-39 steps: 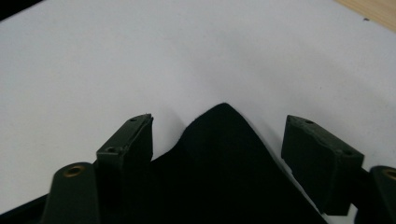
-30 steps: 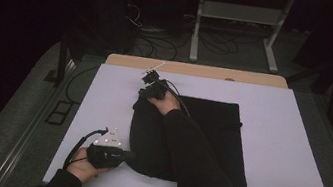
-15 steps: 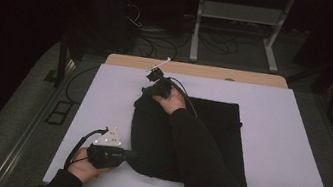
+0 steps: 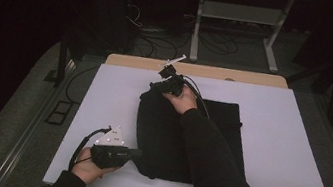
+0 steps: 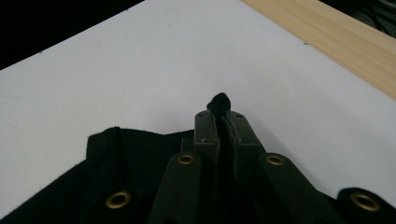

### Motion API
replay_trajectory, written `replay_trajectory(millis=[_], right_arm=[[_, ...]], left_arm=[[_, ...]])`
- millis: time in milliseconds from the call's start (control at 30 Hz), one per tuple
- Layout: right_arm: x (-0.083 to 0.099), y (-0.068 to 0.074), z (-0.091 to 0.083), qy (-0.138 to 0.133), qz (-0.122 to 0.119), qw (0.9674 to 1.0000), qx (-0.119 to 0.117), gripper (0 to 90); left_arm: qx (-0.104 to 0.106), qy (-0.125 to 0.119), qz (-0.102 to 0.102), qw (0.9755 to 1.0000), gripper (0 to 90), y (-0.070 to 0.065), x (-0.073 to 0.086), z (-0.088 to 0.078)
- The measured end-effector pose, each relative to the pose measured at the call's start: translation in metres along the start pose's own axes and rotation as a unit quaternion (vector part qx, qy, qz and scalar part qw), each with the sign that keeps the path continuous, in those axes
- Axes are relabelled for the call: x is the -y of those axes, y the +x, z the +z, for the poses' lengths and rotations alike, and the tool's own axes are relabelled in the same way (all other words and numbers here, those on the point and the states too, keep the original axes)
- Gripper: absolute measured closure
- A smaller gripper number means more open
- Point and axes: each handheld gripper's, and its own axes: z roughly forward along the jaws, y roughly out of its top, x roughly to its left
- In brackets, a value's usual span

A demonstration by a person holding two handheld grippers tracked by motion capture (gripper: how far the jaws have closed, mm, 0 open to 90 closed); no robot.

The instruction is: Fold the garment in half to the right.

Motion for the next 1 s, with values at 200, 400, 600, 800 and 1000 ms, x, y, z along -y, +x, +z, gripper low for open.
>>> replay_trajectory(millis=[200,400,600,800,1000], right_arm=[[0.005,-0.01,-0.013,-0.012,0.014,0.9998,0.004,82.7],[0.009,-0.017,-0.024,-0.023,0.022,0.9995,0.007,82.7],[0.011,-0.022,-0.035,-0.028,0.025,0.9992,0.012,82.7],[0.013,-0.026,-0.044,-0.036,0.028,0.9988,0.015,82.7],[0.015,-0.028,-0.053,-0.045,0.028,0.9984,0.017,82.7]], left_arm=[[-0.001,-0.016,0.0,0.9999,84.3,-0.001,-0.006,-0.001],[0.002,-0.03,0.004,0.9995,84.3,-0.004,-0.014,0.001],[0.006,-0.037,0.006,0.9993,84.3,-0.007,-0.019,0.003],[0.013,-0.045,0.012,0.9988,84.3,-0.011,-0.028,0.011],[0.021,-0.054,0.019,0.9981,84.5,-0.016,-0.037,0.02]])
